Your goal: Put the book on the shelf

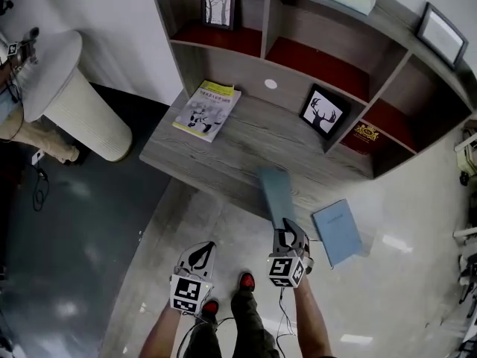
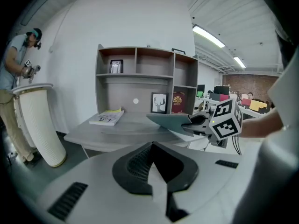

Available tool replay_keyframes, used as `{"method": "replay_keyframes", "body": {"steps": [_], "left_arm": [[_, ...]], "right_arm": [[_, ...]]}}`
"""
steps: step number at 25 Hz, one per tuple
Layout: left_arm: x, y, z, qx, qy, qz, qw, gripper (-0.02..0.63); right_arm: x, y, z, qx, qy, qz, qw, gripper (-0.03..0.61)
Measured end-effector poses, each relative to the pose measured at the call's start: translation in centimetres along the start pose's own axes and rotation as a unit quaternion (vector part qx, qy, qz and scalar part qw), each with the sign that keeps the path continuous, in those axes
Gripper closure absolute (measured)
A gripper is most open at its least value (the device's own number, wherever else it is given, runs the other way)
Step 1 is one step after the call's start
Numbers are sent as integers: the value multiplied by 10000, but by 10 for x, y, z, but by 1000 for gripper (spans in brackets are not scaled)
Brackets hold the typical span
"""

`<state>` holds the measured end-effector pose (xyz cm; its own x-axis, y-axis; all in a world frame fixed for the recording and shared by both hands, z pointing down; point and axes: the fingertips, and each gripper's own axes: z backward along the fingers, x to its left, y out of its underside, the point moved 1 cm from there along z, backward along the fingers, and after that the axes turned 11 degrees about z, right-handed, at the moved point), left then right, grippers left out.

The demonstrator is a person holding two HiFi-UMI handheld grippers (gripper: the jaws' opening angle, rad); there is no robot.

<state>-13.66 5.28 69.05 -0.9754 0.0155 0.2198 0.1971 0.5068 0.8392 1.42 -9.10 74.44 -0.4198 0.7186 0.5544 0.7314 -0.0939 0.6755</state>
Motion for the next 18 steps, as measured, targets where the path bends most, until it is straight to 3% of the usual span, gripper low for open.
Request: {"method": "replay_keyframes", "body": {"steps": [7,14,18], "left_arm": [[-22,-37,4,-193,93,-266,9994,607],[-47,-70,9,-376,268,-340,9984,607],[-57,-84,14,-446,304,-360,9979,607]], "right_arm": [[-36,-7,15,-118,-81,-1327,9910,503],[-71,5,39,-264,-122,-3146,9488,505],[-87,11,62,-248,-30,-3631,9314,506]]}}
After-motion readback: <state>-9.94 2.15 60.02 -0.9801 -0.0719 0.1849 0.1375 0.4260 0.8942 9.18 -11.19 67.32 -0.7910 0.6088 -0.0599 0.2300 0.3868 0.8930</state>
